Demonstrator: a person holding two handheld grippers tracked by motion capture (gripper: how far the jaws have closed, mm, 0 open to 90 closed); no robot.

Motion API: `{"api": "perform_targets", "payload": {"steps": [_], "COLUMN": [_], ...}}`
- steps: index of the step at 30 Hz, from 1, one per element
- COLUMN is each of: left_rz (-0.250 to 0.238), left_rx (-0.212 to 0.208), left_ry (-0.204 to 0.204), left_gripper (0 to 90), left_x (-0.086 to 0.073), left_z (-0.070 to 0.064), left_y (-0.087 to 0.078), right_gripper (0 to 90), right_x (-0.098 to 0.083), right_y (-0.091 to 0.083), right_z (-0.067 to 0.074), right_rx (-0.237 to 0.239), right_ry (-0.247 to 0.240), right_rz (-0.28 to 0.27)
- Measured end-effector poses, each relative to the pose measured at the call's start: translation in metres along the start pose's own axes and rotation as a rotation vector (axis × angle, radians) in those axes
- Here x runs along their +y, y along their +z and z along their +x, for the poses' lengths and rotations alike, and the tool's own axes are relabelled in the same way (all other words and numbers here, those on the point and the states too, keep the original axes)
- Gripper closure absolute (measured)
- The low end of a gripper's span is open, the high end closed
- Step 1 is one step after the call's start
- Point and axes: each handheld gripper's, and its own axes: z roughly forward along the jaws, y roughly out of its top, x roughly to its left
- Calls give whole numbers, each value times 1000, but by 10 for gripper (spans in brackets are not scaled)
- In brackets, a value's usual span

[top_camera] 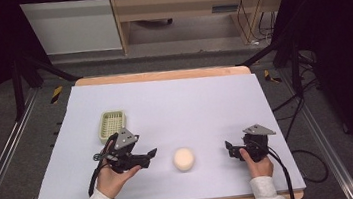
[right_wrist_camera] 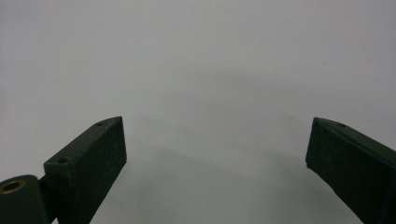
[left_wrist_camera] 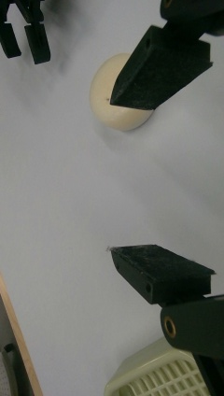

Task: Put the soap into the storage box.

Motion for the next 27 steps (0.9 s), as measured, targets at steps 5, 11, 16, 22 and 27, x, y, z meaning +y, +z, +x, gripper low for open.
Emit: {"api": "perform_targets", "payload": {"steps": [5,11,16,22,27], "left_rz": [8,17,18,28,33], "left_rx": [-4,-24,-36,-54,-71], "left_ry": [3,14,27,40,53], "left_gripper": [220,218,217,212,202], "left_x": [1,4,7,10,12], "left_z": [-2,-9,-16,-24,-30], "left_y": [3,10,14,20,25], "right_gripper": [55,55,55,55,55], "right_x": [0,0,0,0,0], "right_y": [0,0,0,0,0], "right_z": [0,0,0,0,0], "right_rx": [-7,-6,-7,-8,-9], "right_ry": [-6,-6,-4,-3,-3], "right_rz": [-1,0,0,1,0]}}
